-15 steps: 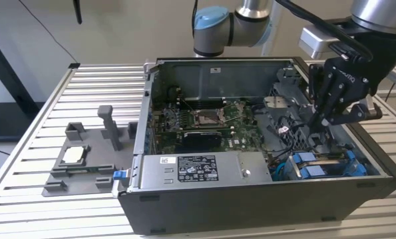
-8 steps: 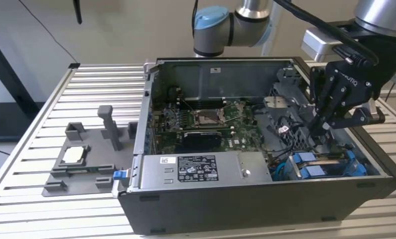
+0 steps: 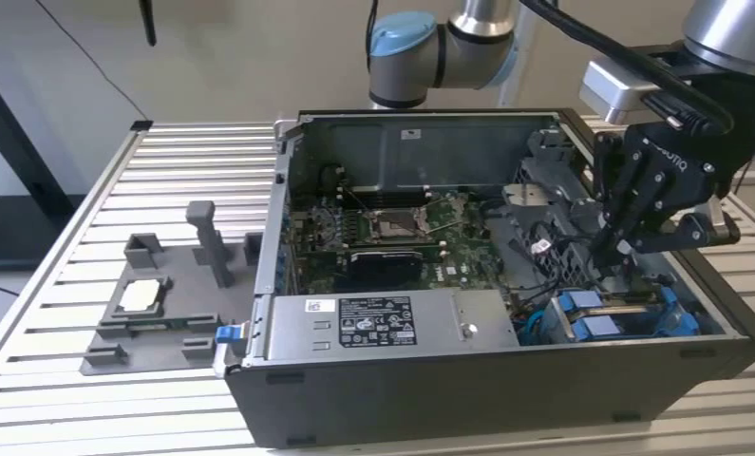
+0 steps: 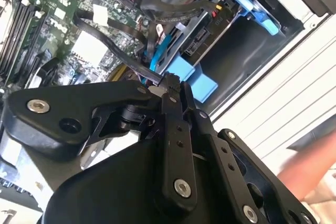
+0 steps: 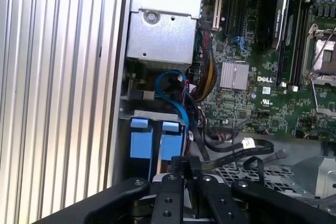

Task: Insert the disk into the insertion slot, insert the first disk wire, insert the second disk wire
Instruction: 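Insert the second disk wire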

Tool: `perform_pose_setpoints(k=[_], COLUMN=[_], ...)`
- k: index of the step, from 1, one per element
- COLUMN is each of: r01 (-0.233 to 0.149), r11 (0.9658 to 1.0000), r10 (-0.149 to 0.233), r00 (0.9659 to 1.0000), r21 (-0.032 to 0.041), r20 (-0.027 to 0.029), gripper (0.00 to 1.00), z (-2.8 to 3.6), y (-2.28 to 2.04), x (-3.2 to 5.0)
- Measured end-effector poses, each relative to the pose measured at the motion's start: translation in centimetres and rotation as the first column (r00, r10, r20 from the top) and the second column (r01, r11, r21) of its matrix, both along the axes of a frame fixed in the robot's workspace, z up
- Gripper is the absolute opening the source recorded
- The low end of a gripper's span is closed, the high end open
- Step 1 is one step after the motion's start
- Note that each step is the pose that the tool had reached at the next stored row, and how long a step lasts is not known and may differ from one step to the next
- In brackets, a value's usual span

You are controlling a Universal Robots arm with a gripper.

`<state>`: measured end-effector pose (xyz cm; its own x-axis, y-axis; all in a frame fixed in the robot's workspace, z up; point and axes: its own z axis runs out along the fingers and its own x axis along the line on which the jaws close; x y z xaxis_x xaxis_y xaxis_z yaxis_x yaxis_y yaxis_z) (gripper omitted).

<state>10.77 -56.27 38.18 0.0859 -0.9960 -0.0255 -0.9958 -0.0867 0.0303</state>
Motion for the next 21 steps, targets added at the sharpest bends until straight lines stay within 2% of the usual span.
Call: perform_pose_setpoints(k=[6,12,15,16,20,21], r01=[0.000,0.000,0.000,0.000,0.000,0.000], r11=[1.0000,1.0000,1.0000,1.0000,0.9993,0.9991], r10=[0.000,0.000,0.000,0.000,0.001,0.001], r00=[0.9999,0.9999,0.9999,0.9999,0.9999,0.9999], r21=[0.0001,-0.0001,0.0003,0.0048,0.0387,0.0415], r20=[-0.0113,-0.0116,-0.0145,-0.0147,-0.0149,-0.0150], gripper=[0.16,0.16,0.16,0.16,0.16,0.16], z=[-0.14,-0.17,-0.37,-0.41,-0.62,-0.69], y=[-0.42,-0.43,-0.47,-0.53,-0.84,-0.93], x=[0.05,0.06,0.17,0.24,0.67,0.76])
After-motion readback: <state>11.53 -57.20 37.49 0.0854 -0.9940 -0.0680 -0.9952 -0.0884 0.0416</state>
